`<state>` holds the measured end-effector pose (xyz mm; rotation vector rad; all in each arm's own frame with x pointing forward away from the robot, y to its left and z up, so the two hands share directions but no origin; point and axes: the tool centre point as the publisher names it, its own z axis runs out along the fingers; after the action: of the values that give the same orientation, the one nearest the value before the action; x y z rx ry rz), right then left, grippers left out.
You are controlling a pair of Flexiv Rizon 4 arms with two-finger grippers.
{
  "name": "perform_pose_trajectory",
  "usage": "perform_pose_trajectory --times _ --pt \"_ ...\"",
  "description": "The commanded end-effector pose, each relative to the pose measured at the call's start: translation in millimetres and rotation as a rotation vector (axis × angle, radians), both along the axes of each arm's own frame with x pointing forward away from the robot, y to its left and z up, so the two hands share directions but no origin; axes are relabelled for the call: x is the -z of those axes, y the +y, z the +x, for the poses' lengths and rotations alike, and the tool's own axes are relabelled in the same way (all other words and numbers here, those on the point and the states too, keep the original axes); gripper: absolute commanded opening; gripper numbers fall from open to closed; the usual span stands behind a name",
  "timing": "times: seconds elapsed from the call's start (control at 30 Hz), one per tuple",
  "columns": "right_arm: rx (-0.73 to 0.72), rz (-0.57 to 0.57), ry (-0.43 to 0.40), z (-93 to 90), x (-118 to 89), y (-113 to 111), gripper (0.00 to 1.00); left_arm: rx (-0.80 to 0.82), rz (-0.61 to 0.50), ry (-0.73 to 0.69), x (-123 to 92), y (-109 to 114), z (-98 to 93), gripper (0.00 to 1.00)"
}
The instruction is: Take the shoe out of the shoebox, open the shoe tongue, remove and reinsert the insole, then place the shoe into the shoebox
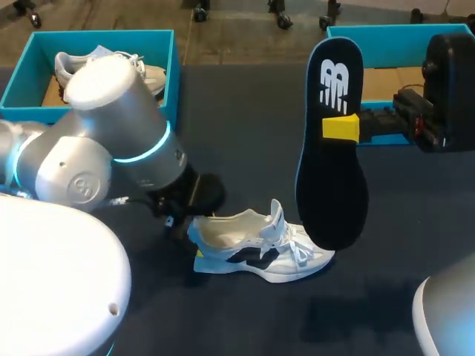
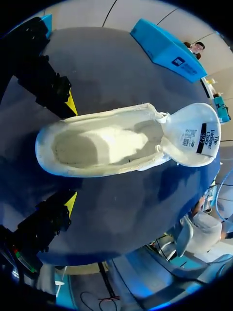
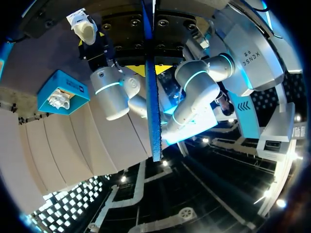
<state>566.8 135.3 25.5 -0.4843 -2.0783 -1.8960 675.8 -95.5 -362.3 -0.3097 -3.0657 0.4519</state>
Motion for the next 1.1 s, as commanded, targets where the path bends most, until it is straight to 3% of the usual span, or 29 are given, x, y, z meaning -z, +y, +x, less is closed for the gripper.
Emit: perform_pose_trajectory --times 0.03,0.23,0.47,0.7,1.1 --pt "0.021 -0.003 -0.002 -6.5 -3.2 9.9 0.00 -0.008 0.174 -0.014 -0.1 -4.8 6.3 1.00" --pt "0.021 -0.003 -0.002 -6.5 -3.2 9.9 0.00 -0.016 0.202 -0.017 -2.8 -5.8 5.7 1.00" --pt "0.021 -0.003 -0.002 -6.5 -3.2 9.9 0.00 -0.037 0.201 0.001 -23.8 -10.9 5.7 1.00" --pt "0.021 -0.003 -0.002 -6.5 -3.2 9.9 0.00 -0.039 0.200 -0.048 -38.3 -37.6 19.8 1.00" --pt "0.021 -0.003 -0.002 -6.5 -3.2 9.9 0.00 -0.008 0.193 -0.087 -15.4 -81.4 38.8 1.00"
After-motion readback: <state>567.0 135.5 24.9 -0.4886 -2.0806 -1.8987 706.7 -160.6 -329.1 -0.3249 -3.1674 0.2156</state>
